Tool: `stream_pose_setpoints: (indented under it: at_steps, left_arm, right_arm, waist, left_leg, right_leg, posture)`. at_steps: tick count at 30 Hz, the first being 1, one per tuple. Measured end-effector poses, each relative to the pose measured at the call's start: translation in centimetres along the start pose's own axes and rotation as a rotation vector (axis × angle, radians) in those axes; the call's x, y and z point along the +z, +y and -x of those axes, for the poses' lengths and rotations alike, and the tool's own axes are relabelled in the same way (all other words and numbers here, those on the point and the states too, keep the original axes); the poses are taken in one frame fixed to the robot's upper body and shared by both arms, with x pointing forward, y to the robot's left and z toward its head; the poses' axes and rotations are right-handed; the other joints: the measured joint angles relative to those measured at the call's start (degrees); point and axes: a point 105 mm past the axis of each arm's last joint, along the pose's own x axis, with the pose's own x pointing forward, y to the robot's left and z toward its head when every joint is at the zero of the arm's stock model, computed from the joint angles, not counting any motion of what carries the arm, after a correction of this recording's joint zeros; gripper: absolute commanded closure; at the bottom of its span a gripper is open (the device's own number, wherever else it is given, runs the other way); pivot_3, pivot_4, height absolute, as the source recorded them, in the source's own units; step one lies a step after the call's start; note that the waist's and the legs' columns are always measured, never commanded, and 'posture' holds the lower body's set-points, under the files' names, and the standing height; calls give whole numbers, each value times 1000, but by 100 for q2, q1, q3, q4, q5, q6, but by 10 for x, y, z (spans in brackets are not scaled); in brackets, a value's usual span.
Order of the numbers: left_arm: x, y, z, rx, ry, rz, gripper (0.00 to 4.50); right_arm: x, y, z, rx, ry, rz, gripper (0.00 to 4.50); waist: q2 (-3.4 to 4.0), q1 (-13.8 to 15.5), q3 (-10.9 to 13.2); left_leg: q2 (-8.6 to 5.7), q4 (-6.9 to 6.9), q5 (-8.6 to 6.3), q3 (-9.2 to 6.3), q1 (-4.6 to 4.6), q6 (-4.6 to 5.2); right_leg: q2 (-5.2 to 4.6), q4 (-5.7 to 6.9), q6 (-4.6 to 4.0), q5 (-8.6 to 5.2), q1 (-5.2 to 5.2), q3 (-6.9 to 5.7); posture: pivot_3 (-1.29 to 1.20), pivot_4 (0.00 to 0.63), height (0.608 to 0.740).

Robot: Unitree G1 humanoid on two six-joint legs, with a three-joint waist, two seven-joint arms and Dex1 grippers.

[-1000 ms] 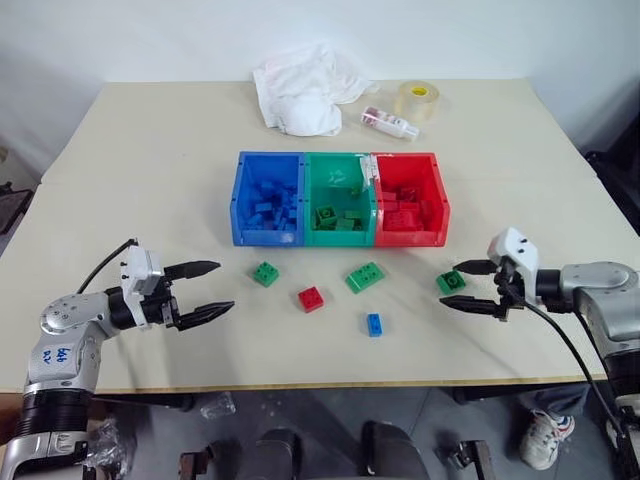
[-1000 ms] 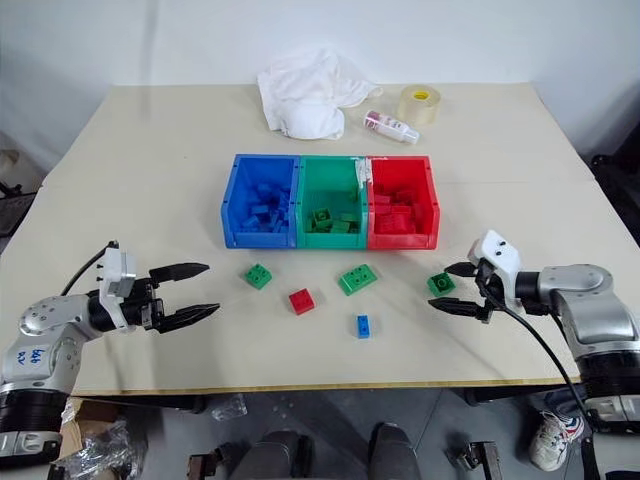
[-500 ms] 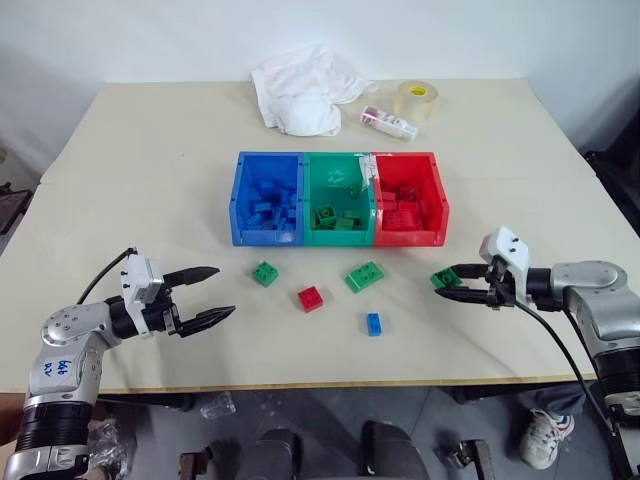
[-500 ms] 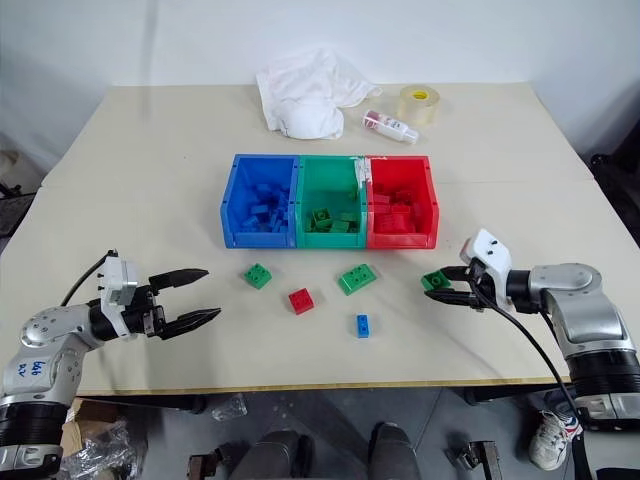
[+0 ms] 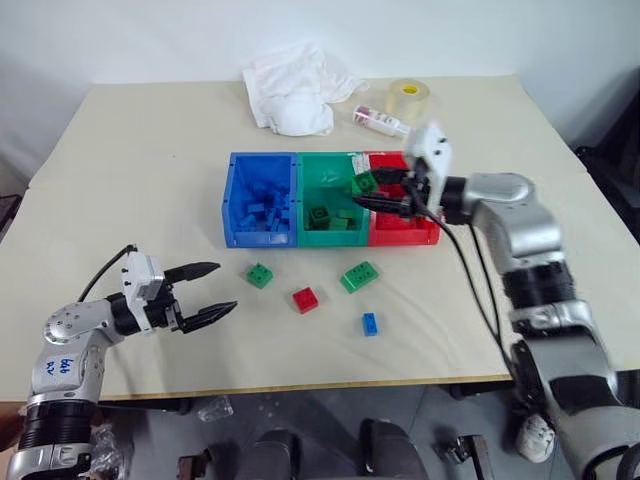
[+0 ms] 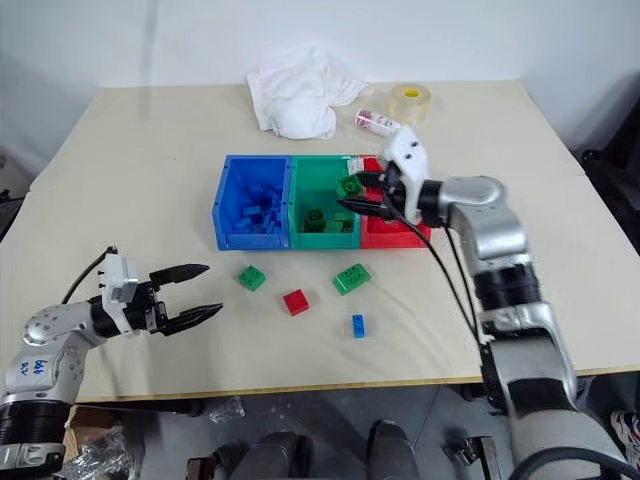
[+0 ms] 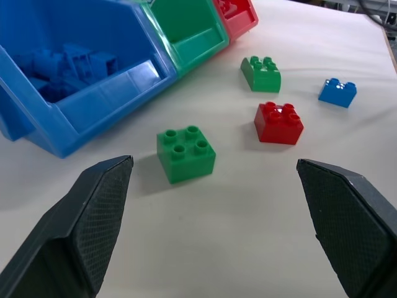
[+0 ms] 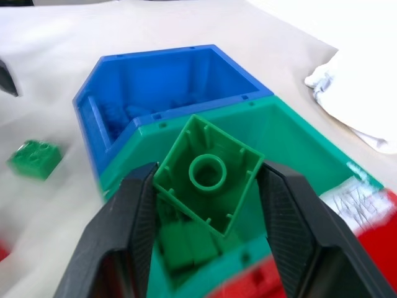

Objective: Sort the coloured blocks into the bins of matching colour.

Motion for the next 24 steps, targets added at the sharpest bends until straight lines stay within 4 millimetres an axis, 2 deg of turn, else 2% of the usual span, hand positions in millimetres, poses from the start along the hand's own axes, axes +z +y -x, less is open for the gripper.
stream_pose_setpoints:
  at_steps: [1, 5, 12, 15, 19, 22, 24]
  left_arm:
    - [1, 0, -1, -1, -2, -3, 0]
    - [1, -1, -3, -8, -6, -4, 0]
    - [1, -1, -3, -13, -6, -4, 0]
    - [1, -2, -4, -19, -6, -3, 0]
    - [1, 1, -5, -20, -9, -2, 0]
    - [0, 3, -5, -20, -12, 0, 0]
    - [0, 7, -4, -17, -14, 1, 0]
  right_arm:
    - [-2, -1, -6, -4, 3, -4, 1529]
    - [-9, 0, -18, 4, 9, -20, 145]
    - [-2, 3, -10, 38, -13, 28, 63]
    - [-4, 7, 8, 65, -7, 40, 63]
    - [-16, 27, 43, 145, 17, 35, 63]
    - [-22, 38, 73, 153, 29, 14, 63]
    - [-30, 49, 104, 147, 74, -23, 63]
  waist:
    - [0, -11, 0]
    - [1, -29, 1]
    - [3, -52, 2]
    - [3, -23, 2]
    - [3, 24, 2]
    - [3, 37, 2]
    - [3, 80, 2]
  left_leg:
    - [0, 0, 0, 0, 0, 0]
    - [0, 0, 0, -5, 0, 0]
    - [1, 0, 0, -6, 0, 0]
    - [-1, 1, 0, -7, 0, 0]
    - [-2, 4, 0, -4, -2, 0]
    - [0, 6, 0, 0, -2, 0]
    - [0, 5, -1, -2, -2, 1]
  right_leg:
    - [0, 4, 0, 0, -1, 0]
    - [0, 12, 0, 0, -5, -2]
    - [0, 13, -1, 0, -6, -2]
    - [-1, 12, -1, 0, -5, -1]
    - [-1, 9, -1, 0, -2, 0]
    - [-1, 7, -1, 0, -1, 1]
    - [-1, 2, -1, 0, 0, 0]
  posture:
    - [0, 150, 740]
    - [0, 150, 740]
    - [0, 150, 740]
    - [0, 150, 740]
    - [0, 150, 740]
    - [0, 150, 740]
    - [0, 150, 740]
